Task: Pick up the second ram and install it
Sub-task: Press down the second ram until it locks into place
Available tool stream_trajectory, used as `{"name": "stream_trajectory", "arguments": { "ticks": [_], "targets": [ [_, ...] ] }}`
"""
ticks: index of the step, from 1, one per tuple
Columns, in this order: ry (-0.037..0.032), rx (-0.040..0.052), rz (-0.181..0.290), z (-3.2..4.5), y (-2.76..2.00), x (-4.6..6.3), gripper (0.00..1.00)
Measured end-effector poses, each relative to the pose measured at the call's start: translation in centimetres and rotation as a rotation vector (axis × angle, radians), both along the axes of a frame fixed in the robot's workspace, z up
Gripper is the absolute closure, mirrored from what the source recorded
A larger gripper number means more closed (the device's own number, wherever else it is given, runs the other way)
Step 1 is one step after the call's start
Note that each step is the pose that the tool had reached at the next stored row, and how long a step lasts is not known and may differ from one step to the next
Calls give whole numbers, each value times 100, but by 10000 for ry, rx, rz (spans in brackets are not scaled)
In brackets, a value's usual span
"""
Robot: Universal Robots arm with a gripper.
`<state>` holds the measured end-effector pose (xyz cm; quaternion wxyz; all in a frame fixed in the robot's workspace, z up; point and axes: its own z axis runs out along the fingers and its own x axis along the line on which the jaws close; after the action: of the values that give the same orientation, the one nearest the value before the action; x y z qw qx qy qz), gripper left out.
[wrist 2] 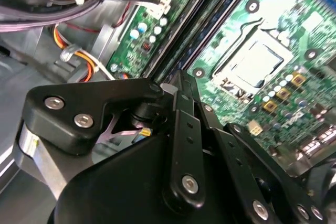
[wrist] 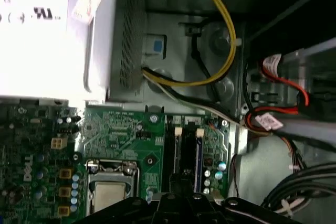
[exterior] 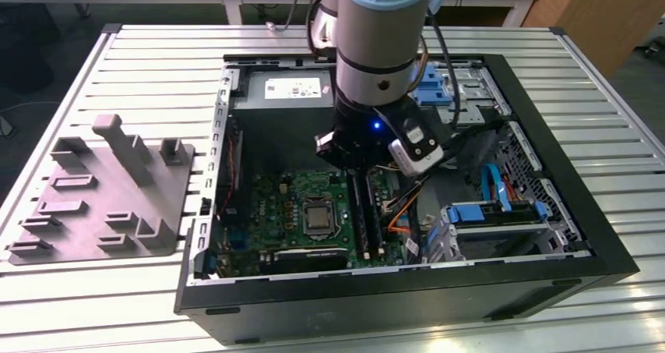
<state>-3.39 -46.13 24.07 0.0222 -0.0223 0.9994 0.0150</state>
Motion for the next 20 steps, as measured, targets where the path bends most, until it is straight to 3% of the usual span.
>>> {"name": "stream_trajectory", "arguments": {
  "ticks": [12, 20],
  "targets": [
    [0, 0, -6, 0, -316, -1, 90],
    [0, -1, -28, -1, -457, -1, 90]
  ]
}}
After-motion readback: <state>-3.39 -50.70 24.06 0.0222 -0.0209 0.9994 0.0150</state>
